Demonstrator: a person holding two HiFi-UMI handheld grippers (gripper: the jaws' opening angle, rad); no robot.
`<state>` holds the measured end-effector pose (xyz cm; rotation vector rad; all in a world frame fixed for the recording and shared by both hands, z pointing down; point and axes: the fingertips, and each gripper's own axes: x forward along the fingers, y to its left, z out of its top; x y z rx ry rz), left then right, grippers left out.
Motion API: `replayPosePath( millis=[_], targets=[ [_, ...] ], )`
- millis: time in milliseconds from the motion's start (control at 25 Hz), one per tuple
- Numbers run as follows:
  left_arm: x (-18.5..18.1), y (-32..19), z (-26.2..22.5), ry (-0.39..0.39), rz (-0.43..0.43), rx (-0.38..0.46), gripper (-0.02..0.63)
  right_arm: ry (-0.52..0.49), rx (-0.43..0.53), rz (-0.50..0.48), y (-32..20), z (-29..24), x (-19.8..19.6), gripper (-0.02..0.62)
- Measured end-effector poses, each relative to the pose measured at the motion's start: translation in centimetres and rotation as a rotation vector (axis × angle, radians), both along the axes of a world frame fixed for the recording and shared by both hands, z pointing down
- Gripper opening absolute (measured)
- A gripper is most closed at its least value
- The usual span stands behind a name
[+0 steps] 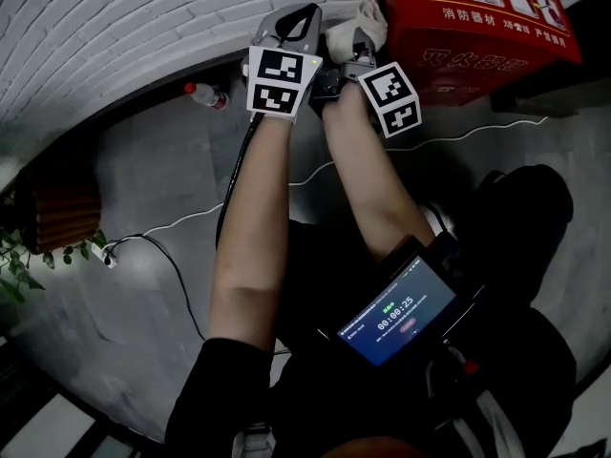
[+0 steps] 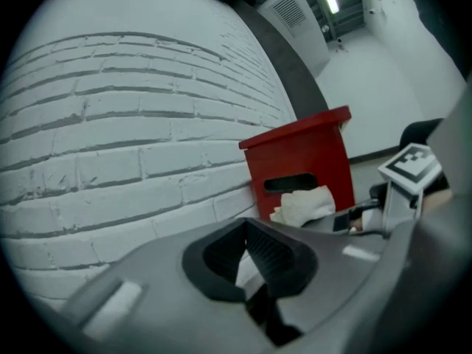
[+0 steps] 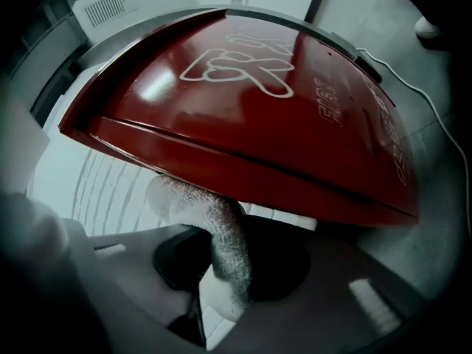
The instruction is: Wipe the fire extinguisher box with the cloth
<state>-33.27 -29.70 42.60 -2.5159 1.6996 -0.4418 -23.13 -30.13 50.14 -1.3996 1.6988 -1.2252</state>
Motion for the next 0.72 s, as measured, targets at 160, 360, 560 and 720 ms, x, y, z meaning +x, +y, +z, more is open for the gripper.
replayPosePath(
  millis=[160,360,560,720],
  targets=[
    [0.7,0.0,2.4,0.003,0.029,-0.044,0.003,-0.005,-0.036,0.006,0.3,2.9,0.2,0.095],
    [1.3,0.1,5.3,0.026,0.048,-0.087,0.003,-0.018,-0.04,0.024,0.5,5.8,0.3,0.095],
    [1.2,0.2,9.2,0.015,0.041,-0.158,0.003,-0.027,-0.051,0.045,0.6,8.7,0.4,0.095],
    [1.6,0.0,11.6,-0.006,0.053,-0.197,0.003,-0.036,-0.065,0.054,0.5,10.9,0.5,0.095]
  ],
)
